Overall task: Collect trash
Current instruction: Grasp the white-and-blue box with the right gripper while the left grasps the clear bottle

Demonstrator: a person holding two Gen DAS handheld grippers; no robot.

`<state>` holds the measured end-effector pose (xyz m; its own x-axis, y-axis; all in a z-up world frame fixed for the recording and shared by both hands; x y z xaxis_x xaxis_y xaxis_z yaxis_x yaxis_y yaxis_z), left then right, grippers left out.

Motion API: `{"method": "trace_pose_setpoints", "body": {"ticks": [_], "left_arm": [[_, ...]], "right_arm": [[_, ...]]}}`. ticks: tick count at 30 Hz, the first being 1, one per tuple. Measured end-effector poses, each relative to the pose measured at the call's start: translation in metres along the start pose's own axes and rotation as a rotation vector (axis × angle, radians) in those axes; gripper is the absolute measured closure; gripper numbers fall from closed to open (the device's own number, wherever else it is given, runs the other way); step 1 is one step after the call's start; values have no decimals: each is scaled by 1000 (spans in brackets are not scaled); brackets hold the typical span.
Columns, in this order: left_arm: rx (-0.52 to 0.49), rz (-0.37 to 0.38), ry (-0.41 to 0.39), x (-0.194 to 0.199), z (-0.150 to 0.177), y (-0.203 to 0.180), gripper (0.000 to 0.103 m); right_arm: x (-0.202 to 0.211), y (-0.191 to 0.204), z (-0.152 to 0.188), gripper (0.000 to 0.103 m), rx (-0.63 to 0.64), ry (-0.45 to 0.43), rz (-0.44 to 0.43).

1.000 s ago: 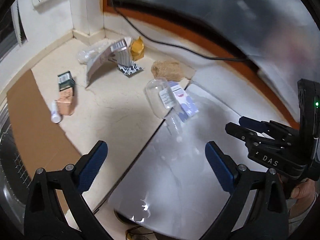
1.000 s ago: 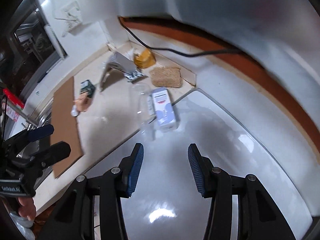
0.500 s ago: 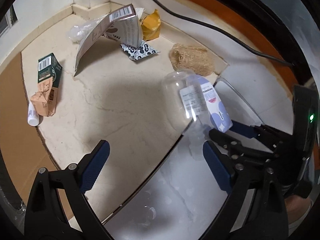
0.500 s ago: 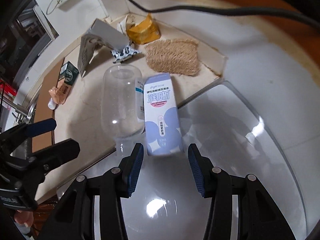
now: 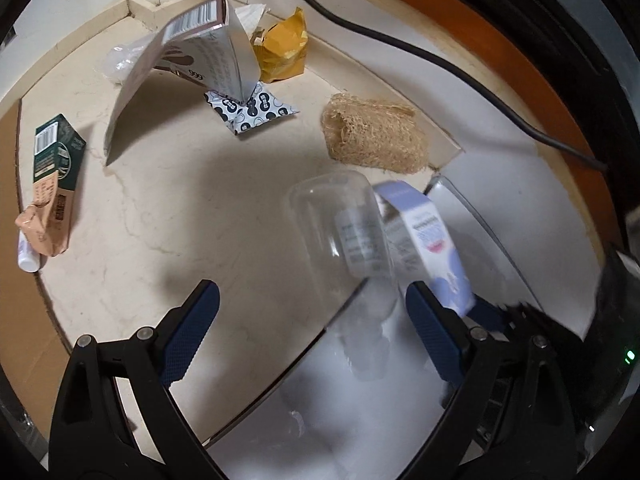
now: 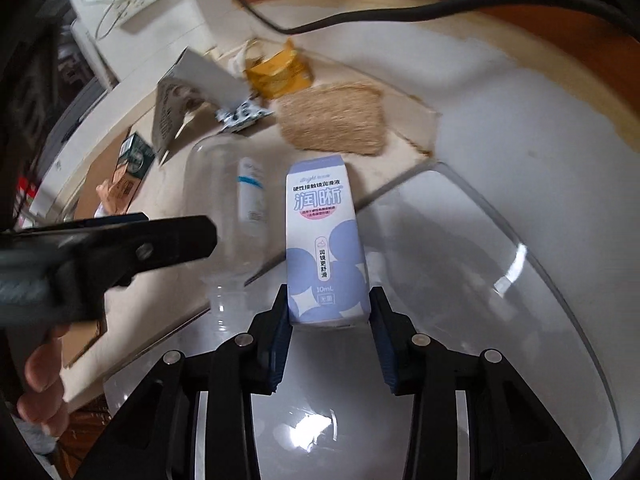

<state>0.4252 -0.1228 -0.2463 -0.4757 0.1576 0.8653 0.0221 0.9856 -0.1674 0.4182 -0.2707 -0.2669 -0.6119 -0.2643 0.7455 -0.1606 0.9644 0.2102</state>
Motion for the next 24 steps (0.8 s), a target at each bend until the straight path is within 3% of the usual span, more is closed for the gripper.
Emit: {"method": "trace_pose_setpoints", "body": {"ticks": [4, 7, 8, 9, 11, 14, 24], "left_arm": [[12, -17, 2, -14, -1, -3, 11], [21, -11, 6, -24, 1, -7, 23], [30, -1, 10, -26, 2, -8, 30], [38, 9, 15, -29, 3, -9, 44], [46, 22, 22, -31, 6, -12, 48], [14, -9, -1, -26, 8, -14, 49], [-58, 20, 0, 41, 35, -16, 49]], "right_arm": [[8, -9, 1, 67, -31, -18, 6], [12, -14, 5, 67, -41, -16, 10], [13, -16, 6, 67, -43, -17, 10], [15, -17, 8, 67, -48, -17, 10], [17, -19, 11, 67, -57, -19, 10], [24, -19, 14, 67, -70, -24, 9], [69, 8, 24, 67, -90, -87, 14]]}}
Point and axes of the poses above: each gripper's, at about its wrist camera, not at the fingertips, and x roughly against the way its jaws point, y to its left, z to its underside, the point moved 7 cm from there along -x, roughly the way its jaws point, and after that the axes turned 12 degrees about -y, right-handed, at the moved point
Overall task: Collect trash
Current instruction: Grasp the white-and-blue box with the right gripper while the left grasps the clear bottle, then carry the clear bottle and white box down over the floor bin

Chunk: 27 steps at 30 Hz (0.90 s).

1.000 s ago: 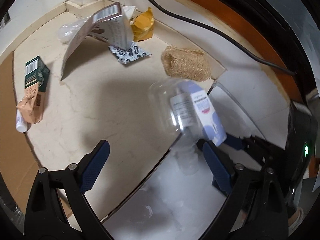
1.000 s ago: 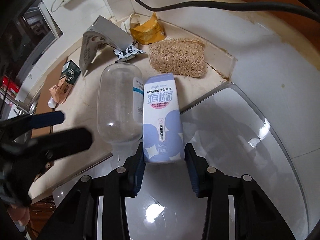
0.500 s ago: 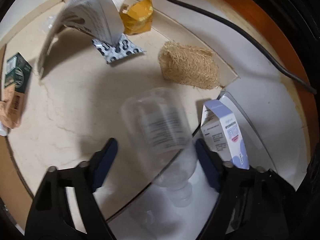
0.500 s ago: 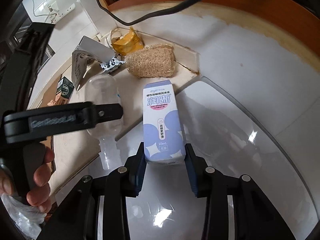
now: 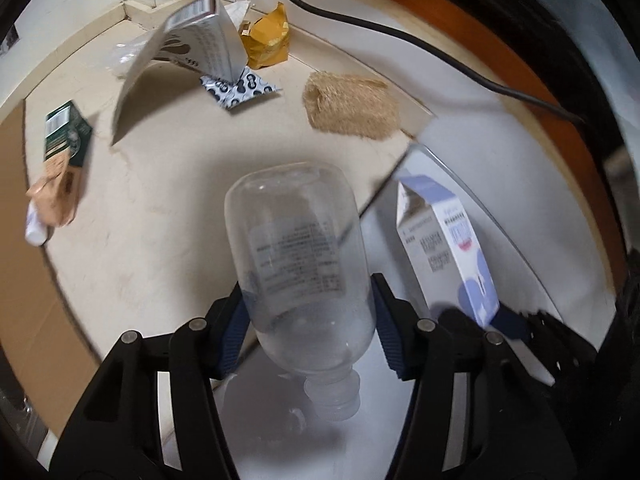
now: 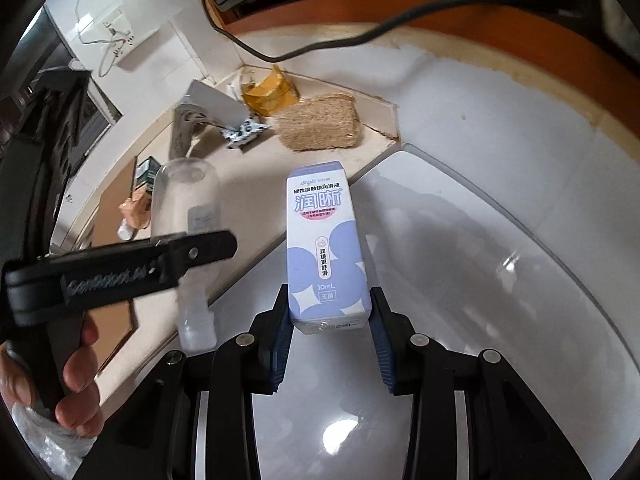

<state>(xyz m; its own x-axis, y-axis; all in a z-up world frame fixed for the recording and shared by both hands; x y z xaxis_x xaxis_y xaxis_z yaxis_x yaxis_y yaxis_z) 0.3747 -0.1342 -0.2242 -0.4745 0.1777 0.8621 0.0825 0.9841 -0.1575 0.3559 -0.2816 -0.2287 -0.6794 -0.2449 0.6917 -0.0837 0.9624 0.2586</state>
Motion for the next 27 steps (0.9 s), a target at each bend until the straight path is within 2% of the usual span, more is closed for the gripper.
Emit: {"method": "trace_pose_setpoints", "body": {"ticks": [7, 14, 20, 27], "left_arm": [[-49, 31, -16, 74, 38, 4, 49], [-76, 88, -51, 159, 96, 19, 49], [-110, 101, -86, 220, 150, 39, 49], [-128, 104, -80, 259, 217, 70, 49]], "right_arm": [[53, 40, 25, 67, 12, -27, -2], [116, 93, 67, 67, 18, -66, 0], [161, 143, 114, 67, 31, -92, 6], [197, 205, 188, 67, 54, -93, 7]]}}
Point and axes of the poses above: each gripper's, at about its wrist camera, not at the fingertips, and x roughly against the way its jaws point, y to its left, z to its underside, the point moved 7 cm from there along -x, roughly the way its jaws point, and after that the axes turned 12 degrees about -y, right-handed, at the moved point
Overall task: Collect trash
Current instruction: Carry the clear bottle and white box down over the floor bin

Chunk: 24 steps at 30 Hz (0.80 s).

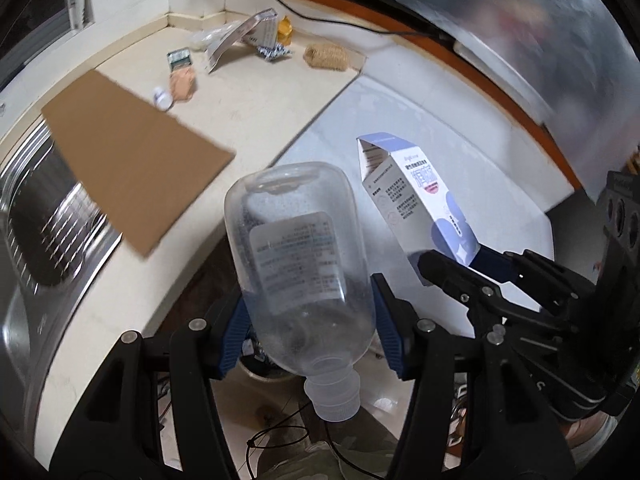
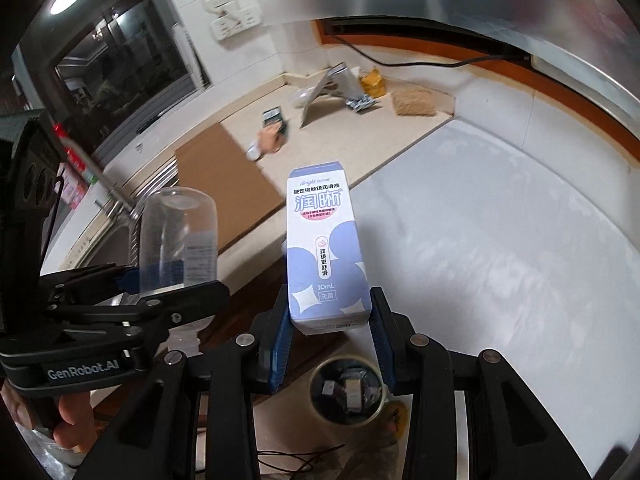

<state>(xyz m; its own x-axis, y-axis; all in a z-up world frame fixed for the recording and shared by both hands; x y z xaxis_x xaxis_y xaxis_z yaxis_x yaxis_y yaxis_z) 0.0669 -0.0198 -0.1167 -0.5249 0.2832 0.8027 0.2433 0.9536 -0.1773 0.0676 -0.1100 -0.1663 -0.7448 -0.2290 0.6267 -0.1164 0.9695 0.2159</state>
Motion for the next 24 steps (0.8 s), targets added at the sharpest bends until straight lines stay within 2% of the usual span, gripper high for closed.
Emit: {"method": "trace_pose_setpoints", "body": {"ticks": [6, 13, 20, 24], "left_arm": [[-22, -28, 31, 11, 65, 21, 49], [-17, -64, 100, -7, 133, 38, 49], [34, -108, 191, -63, 207, 57, 49], [82, -141, 253, -115, 251, 73, 49]], "right_arm": [[11, 40, 74, 67, 18, 49, 8], [-4, 54, 167, 67, 69, 185, 24], [-54, 32, 249, 67, 70, 321, 42], [-101, 10, 302, 67, 58, 399, 50]]}}
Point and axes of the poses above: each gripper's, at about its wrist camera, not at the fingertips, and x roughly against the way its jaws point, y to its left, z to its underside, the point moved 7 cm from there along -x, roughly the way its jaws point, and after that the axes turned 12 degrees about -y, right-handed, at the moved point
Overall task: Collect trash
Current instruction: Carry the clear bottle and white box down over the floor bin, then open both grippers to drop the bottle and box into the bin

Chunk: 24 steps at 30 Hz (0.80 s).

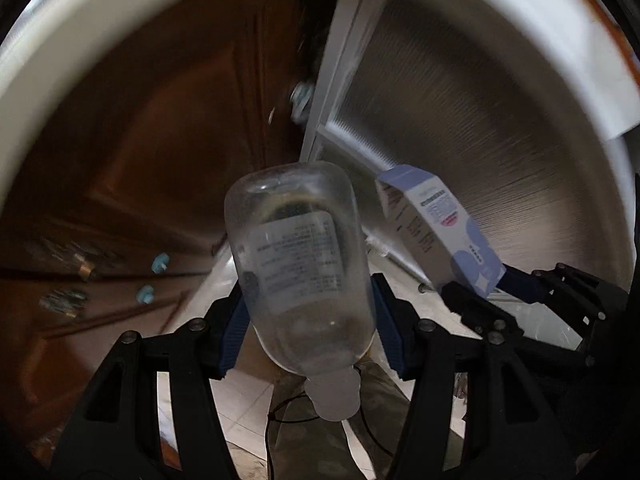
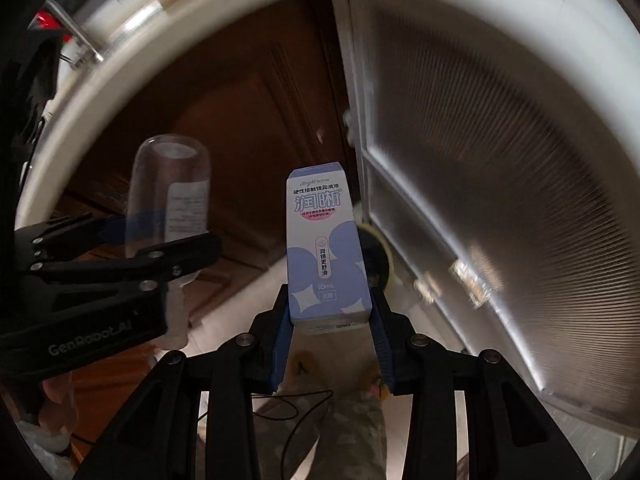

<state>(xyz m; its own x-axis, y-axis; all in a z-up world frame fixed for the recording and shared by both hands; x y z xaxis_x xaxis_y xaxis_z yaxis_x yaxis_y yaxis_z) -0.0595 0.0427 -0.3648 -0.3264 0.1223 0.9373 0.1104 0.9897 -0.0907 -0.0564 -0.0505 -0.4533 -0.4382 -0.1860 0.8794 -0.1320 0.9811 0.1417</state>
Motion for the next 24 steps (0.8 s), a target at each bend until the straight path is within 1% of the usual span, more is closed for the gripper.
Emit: {"method": "trace_pose_setpoints", "body": {"ticks": [4, 8, 10, 12, 17, 19, 21, 23, 24], "left_arm": [[56, -36, 60, -67, 29, 15, 48], [105, -68, 123, -137, 51, 33, 48], [102, -80, 134, -170, 58, 40, 48], [92, -82, 147, -210, 57, 46, 48], [68, -85, 189, -280, 78, 55, 48], [52, -88, 210, -300, 87, 57, 44], [33, -102, 239, -320, 96, 60, 19], [19, -118, 243, -331, 103, 66, 13], [19, -117, 250, -334, 105, 68, 12]], "right_arm": [[-68, -16, 23, 67, -5, 72, -11], [-145, -29, 49, 67, 12, 156, -20], [-175, -36, 60, 67, 31, 184, -13], [-214, -43, 70, 67, 53, 212, -9], [-282, -54, 96, 66, 75, 240, -11], [-306, -57, 105, 65, 62, 259, -12], [-325, -64, 116, 63, 33, 279, -5], [-335, -74, 115, 58, 23, 280, 11], [-338, -76, 115, 56, 14, 279, 13]]}}
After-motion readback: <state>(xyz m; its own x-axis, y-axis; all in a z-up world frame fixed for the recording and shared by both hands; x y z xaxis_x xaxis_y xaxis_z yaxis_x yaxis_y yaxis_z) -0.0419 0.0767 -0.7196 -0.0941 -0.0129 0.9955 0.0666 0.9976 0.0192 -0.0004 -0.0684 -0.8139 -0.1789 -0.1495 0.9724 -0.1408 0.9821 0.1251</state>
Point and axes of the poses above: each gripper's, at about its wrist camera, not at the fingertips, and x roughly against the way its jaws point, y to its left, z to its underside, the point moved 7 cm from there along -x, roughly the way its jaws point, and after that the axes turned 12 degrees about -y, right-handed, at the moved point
